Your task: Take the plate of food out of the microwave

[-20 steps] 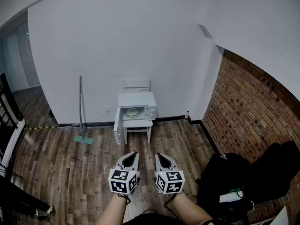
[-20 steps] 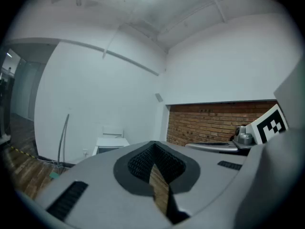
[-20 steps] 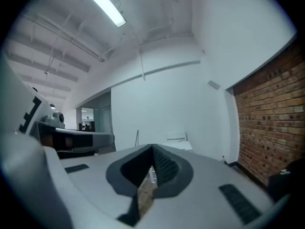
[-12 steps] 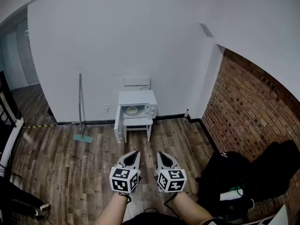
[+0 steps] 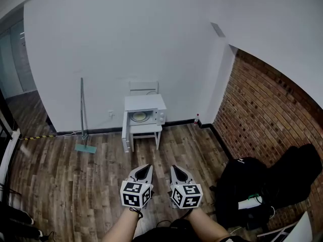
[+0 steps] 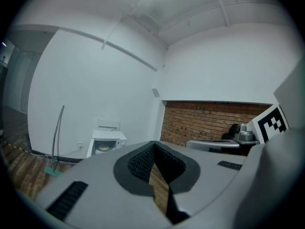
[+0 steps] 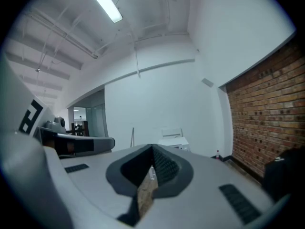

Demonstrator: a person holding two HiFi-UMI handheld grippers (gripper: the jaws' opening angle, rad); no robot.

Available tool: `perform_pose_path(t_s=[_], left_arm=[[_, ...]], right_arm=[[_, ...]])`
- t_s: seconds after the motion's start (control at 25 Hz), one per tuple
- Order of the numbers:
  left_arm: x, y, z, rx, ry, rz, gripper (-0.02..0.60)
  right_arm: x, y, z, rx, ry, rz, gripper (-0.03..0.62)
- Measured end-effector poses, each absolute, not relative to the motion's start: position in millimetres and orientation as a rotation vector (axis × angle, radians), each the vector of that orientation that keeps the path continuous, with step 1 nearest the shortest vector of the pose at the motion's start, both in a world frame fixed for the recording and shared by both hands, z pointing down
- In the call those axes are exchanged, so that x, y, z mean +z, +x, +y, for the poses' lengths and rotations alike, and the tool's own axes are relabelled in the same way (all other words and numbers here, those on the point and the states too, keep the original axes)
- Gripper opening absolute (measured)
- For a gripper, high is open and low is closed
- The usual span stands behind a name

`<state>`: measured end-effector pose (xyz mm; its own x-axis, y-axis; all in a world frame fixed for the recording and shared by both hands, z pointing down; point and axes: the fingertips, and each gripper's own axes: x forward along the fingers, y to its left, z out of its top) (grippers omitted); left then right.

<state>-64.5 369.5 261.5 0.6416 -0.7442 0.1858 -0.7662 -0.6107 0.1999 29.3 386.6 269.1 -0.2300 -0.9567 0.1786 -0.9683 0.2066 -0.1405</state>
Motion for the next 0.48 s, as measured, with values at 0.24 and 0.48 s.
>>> perform_pose_path(t_s=[0.24, 0.48], left_arm=[[273.1, -66.0, 354.0, 0.125, 2.578, -1.214, -0.008], [287.2, -62.4, 312.9, 0.149, 2.542, -1.235, -0.008]], right_arm=[[282.9, 43.0, 371.8, 0.37, 1.957, -2.349, 0.014], [292.8, 58.4, 326.3, 0.388, 1.986, -2.348, 0.014]])
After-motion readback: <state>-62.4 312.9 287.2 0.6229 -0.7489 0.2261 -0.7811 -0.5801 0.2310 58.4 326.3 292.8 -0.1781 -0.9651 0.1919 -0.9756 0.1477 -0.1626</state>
